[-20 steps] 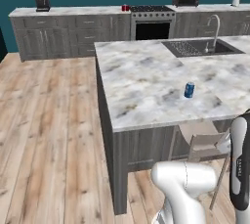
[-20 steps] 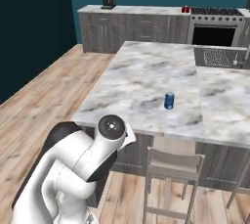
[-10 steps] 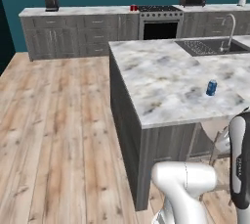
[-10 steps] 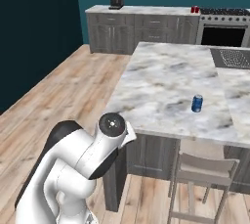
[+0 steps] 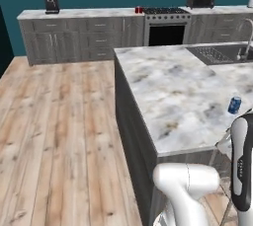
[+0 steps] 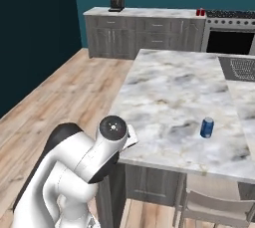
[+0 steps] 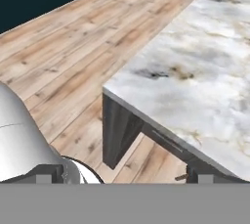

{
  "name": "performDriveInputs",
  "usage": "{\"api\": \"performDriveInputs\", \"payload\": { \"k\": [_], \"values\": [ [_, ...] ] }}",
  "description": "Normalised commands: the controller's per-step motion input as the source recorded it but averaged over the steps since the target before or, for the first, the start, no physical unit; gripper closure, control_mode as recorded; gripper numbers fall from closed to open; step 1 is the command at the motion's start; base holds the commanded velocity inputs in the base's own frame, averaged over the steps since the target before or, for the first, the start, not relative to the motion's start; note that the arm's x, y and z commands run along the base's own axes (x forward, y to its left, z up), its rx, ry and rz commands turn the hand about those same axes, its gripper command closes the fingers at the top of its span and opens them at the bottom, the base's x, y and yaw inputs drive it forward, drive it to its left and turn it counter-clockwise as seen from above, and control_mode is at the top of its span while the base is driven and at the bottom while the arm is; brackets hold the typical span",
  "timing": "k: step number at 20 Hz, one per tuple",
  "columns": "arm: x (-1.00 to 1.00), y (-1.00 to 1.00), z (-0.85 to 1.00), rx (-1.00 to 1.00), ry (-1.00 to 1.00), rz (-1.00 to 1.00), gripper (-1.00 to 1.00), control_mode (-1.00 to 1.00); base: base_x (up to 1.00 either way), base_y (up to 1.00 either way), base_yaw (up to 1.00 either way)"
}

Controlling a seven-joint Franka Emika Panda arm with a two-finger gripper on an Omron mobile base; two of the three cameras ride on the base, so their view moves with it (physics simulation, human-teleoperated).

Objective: Four empty soda cans are scattered around the kitchen. Gather all the cans and cluster them next to the stove for recycling.

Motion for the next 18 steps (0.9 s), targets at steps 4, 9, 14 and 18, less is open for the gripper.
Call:
{"api": "performDriveInputs", "payload": {
  "k": [4,9,14,18],
  "values": [
    [0.00,0.00,0.00,0.00,0.00,0.00,-1.00,1.00,0.95,0.00,-0.03],
    [0.52,0.00,0.20,0.00,0.16,-0.14,-1.00,-1.00,0.17,0.00,-0.01],
    [0.29,0.00,0.33,-0.01,0.20,-0.33,-1.00,-1.00,0.00,0.00,0.00],
    [0.25,-0.15,0.15,0.00,0.20,-0.36,-1.00,-1.00,0.00,0.00,0.00]
  ]
}}
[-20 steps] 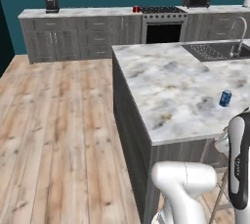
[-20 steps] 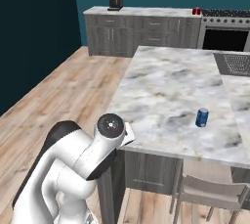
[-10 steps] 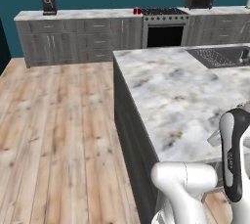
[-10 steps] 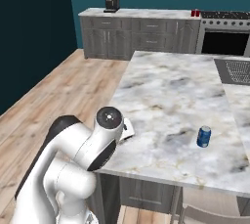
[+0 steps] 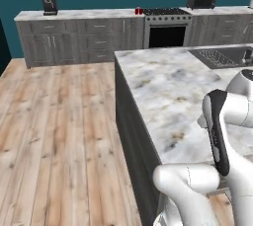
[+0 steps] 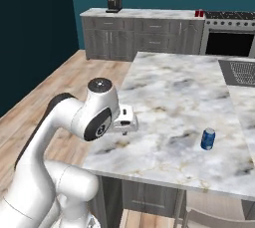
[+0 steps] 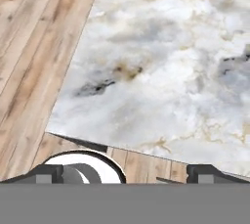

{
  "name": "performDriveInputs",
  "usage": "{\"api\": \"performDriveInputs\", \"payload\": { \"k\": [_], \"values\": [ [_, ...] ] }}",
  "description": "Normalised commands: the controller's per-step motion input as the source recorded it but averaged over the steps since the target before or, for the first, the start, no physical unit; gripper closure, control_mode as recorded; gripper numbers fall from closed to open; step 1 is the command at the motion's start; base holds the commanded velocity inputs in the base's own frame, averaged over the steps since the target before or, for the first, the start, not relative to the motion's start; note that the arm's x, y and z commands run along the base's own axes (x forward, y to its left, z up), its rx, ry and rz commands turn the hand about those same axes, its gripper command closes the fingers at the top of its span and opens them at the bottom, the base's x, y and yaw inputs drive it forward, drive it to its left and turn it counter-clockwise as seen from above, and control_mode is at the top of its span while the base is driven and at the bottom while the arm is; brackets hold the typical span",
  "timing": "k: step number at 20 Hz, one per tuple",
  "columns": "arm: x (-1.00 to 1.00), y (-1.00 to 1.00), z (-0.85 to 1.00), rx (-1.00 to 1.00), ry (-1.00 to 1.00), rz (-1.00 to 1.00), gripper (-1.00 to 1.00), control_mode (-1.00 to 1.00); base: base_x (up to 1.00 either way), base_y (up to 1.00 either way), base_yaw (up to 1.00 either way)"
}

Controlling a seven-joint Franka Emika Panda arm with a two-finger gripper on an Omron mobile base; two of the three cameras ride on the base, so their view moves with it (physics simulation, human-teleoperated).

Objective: Four empty soda cans are scattered around the kitchen. Gather all the cans and cluster them next to the stove for recycling.

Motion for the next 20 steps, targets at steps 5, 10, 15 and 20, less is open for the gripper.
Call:
{"api": "performDriveInputs", "payload": {
  "k": [5,10,15,20],
  "values": [
    [0.41,-0.44,0.00,0.00,0.12,-0.30,-1.00,-1.00,0.00,0.00,0.00],
    [0.60,-0.59,-0.08,0.04,0.04,-0.20,-1.00,-1.00,0.00,0.00,0.00],
    [0.71,-0.86,-0.10,0.10,-0.05,-0.07,-1.00,-1.00,0.00,0.00,0.00],
    [0.71,-0.98,-0.13,0.09,-0.06,-0.02,-1.00,-1.00,0.00,0.00,0.00]
  ]
}}
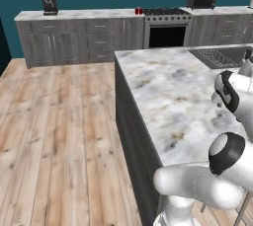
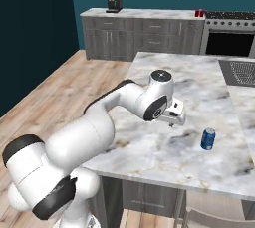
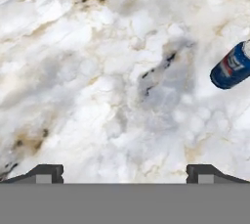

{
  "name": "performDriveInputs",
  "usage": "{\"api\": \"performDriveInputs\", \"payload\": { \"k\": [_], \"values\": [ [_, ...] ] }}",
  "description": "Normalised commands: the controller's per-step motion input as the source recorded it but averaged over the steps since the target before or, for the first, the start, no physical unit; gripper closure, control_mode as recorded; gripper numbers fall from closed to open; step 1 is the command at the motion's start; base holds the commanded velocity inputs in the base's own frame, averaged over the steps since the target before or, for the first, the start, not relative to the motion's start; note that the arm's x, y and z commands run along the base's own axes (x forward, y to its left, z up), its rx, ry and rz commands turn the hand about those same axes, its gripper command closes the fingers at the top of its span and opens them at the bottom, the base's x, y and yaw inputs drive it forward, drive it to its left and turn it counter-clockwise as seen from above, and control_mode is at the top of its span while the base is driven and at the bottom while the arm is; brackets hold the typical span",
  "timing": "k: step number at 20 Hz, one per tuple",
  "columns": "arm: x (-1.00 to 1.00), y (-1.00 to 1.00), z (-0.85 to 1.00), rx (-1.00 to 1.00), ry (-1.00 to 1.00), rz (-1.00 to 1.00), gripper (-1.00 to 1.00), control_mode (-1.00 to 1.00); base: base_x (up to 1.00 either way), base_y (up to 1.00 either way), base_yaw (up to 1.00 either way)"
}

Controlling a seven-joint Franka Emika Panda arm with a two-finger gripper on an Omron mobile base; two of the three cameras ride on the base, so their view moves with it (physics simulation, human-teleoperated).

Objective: Four empty soda cans are scattered around the kitchen. Gather all the cans and cluster them next to the stove for recycling.

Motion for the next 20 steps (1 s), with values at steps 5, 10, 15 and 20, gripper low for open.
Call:
{"api": "performDriveInputs", "payload": {
  "k": [5,10,15,20],
  "values": [
    [0.71,-0.95,-0.03,0.07,-0.01,-0.04,-1.00,-1.00,0.00,0.00,0.00],
    [0.35,-0.39,0.00,0.00,0.09,-0.12,-1.00,-1.00,0.00,0.00,0.00],
    [0.01,-0.26,-0.16,-0.04,0.01,-0.21,-1.00,-1.00,0.00,0.00,0.00],
    [0.12,-0.43,-0.22,-0.01,0.02,-0.25,-1.00,-1.00,0.00,0.00,0.00]
  ]
}}
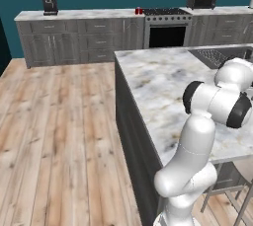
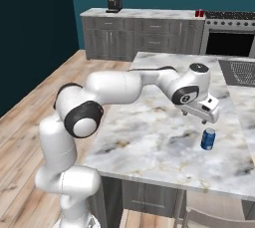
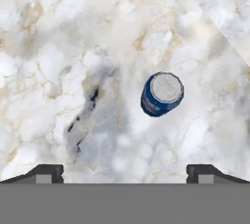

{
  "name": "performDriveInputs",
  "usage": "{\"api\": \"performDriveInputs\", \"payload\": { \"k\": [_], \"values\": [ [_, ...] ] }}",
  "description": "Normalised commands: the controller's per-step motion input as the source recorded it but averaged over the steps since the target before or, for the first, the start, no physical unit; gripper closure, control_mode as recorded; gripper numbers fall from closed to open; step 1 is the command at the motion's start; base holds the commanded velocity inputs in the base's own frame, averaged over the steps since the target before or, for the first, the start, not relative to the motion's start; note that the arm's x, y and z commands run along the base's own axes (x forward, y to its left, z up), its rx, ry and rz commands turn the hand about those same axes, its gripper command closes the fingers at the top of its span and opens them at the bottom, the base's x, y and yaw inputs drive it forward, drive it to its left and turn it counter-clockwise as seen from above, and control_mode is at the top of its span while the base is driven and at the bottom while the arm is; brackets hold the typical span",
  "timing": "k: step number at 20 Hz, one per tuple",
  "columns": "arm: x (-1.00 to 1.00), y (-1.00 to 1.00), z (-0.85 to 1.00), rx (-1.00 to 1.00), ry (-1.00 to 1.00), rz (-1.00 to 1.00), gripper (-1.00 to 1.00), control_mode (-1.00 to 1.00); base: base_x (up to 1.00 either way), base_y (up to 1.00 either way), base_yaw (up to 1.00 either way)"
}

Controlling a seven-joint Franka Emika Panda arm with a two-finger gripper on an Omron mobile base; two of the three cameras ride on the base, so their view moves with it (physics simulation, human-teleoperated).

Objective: Four empty soda cans are scattered around the kitchen. Gather all the cans and cluster them next to the stove for recycling.

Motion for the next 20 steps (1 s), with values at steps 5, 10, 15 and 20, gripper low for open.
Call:
{"api": "performDriveInputs", "payload": {
  "k": [5,10,15,20],
  "values": [
    [0.02,-0.01,-0.08,-0.01,0.01,0.00,-1.00,-1.00,0.00,0.00,0.00],
    [0.08,-0.21,-0.11,0.00,0.02,0.00,-1.00,-1.00,0.00,0.00,0.00],
    [0.10,-0.30,-0.28,0.00,0.02,0.00,-1.00,-1.00,0.00,0.00,0.00],
    [0.10,-0.19,-0.29,0.00,0.01,0.00,-1.00,-1.00,0.00,0.00,0.00]
  ]
}}
